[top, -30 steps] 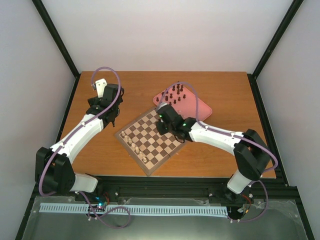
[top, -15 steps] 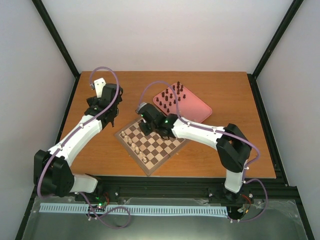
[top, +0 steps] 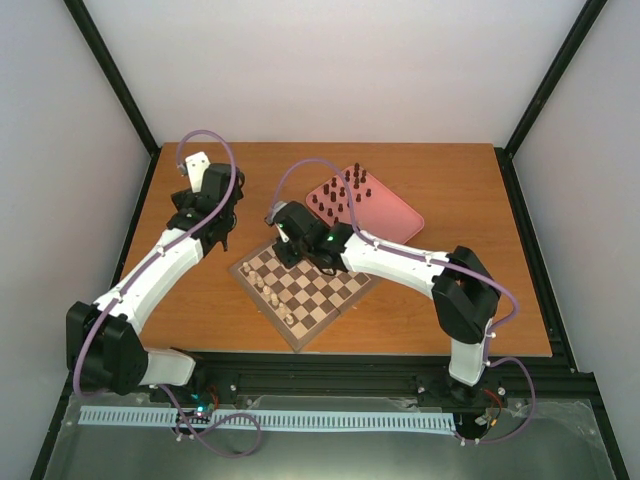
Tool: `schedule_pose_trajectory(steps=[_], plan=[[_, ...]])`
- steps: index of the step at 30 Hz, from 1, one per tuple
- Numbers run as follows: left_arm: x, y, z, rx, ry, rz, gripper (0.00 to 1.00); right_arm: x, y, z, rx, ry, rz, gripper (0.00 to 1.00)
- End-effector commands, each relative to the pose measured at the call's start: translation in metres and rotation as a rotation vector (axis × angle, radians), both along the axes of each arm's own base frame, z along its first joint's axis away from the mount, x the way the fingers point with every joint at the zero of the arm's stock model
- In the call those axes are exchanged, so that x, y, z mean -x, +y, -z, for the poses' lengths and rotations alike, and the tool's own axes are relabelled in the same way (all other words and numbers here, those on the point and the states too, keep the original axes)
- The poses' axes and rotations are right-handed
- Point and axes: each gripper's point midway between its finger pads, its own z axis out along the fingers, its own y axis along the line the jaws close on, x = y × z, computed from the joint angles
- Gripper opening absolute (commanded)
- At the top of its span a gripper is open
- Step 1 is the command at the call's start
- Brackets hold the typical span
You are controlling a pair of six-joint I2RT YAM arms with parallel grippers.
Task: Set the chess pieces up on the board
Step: Place the chess piece on the chessboard.
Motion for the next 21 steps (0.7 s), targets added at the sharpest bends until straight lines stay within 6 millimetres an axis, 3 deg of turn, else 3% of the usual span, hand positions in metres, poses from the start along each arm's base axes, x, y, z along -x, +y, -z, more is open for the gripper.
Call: schedule_pose_trajectory(steps=[1,4,10,16,21], plan=[[0.007,0.003,-0.009,0.02,-0.036,-0.029,1.0,0.005,0.002,0.013,0.005,0.023,-0.02,0.11],[0.001,-0.005,-0.009,0.054,-0.052,0.01,1.0,0.007,-0.003,0.02,-0.002,0.038,0.004,0.11],[-0.004,-0.01,-0.039,0.08,-0.098,0.04,1.0,0.008,-0.002,0.016,-0.018,0.085,0.047,0.1],[0.003,-0.01,-0.065,0.082,-0.153,0.065,1.0,0.007,0.004,-0.006,-0.005,0.091,0.041,0.1],[-0.003,-0.012,-0.07,0.05,-0.116,0.081,1.0,0.005,0.018,-0.026,-0.008,0.084,-0.023,0.1]])
